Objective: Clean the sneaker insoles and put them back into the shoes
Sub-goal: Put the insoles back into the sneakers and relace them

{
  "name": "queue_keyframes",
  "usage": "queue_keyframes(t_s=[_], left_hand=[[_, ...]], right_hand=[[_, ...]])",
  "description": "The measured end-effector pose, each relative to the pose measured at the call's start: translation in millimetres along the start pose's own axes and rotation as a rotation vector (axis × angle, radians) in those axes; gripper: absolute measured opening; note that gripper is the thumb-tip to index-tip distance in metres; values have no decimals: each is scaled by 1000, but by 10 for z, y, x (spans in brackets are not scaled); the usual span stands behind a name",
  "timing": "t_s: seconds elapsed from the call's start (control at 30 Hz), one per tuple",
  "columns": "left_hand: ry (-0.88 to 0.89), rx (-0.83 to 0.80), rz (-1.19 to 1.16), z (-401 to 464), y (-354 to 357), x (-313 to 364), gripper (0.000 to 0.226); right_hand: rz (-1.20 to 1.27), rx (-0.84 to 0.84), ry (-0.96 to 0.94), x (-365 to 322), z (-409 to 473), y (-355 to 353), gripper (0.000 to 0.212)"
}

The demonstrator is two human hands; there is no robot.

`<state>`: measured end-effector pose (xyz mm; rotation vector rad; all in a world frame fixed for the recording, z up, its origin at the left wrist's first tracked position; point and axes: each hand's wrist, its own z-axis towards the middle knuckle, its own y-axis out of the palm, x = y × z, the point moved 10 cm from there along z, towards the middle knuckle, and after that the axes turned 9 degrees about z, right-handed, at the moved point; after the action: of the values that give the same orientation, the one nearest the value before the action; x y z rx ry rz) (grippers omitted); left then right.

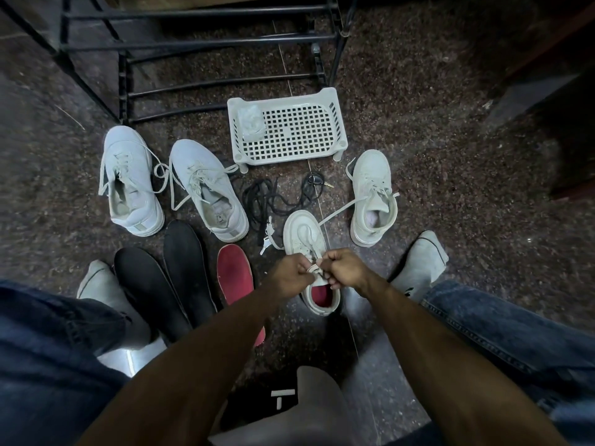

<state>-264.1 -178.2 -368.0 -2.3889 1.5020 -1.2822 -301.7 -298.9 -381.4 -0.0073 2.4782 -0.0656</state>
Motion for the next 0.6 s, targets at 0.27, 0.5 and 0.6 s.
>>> queue_keyframes(t_s=[0.27, 0.5, 0.6], left_hand=[[481, 197, 739, -236, -94, 522, 24], [302, 90, 501, -140, -207, 441, 15], [169, 100, 310, -112, -256, 309, 12]], right_hand=[[-101, 43, 55, -31, 40, -1, 24], [-116, 30, -115, -154, 17, -3, 31], [-196, -23, -198, -198, -26, 32, 29]])
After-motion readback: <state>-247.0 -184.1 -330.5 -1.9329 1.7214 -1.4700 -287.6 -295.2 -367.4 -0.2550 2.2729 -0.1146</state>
